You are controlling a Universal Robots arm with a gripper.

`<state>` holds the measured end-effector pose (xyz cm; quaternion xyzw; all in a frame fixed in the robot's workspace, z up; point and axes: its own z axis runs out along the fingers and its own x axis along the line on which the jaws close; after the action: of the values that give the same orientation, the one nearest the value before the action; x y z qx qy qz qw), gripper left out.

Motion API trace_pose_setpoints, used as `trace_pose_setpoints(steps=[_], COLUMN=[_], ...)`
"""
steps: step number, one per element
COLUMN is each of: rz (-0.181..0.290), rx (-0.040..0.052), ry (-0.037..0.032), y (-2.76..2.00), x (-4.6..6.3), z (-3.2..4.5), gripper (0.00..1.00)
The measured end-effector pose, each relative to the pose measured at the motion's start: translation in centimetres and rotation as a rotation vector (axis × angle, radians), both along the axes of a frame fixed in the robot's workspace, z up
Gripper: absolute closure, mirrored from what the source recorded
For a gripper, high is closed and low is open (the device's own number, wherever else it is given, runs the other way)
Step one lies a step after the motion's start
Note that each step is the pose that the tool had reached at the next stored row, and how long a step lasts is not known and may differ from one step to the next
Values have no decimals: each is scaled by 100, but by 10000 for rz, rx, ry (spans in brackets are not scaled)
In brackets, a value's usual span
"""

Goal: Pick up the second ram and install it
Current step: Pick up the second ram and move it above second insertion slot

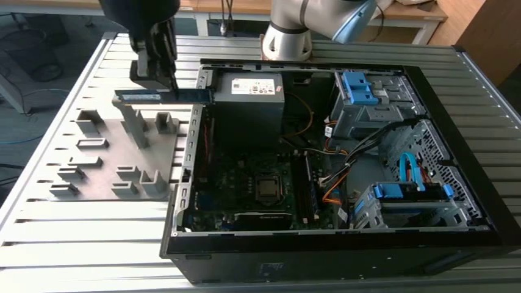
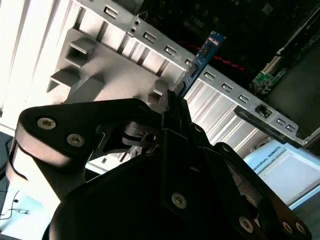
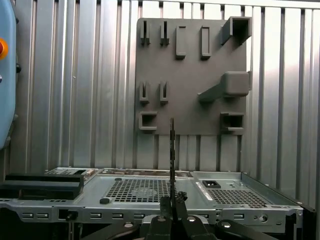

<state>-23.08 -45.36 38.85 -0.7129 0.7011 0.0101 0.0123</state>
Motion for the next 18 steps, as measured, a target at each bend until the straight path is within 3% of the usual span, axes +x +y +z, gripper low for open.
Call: trace_pose_setpoints(steps=[18], rz=[1], rx=[0], ry=[2], y=[0], x=[468], z=[0], gripper=[86])
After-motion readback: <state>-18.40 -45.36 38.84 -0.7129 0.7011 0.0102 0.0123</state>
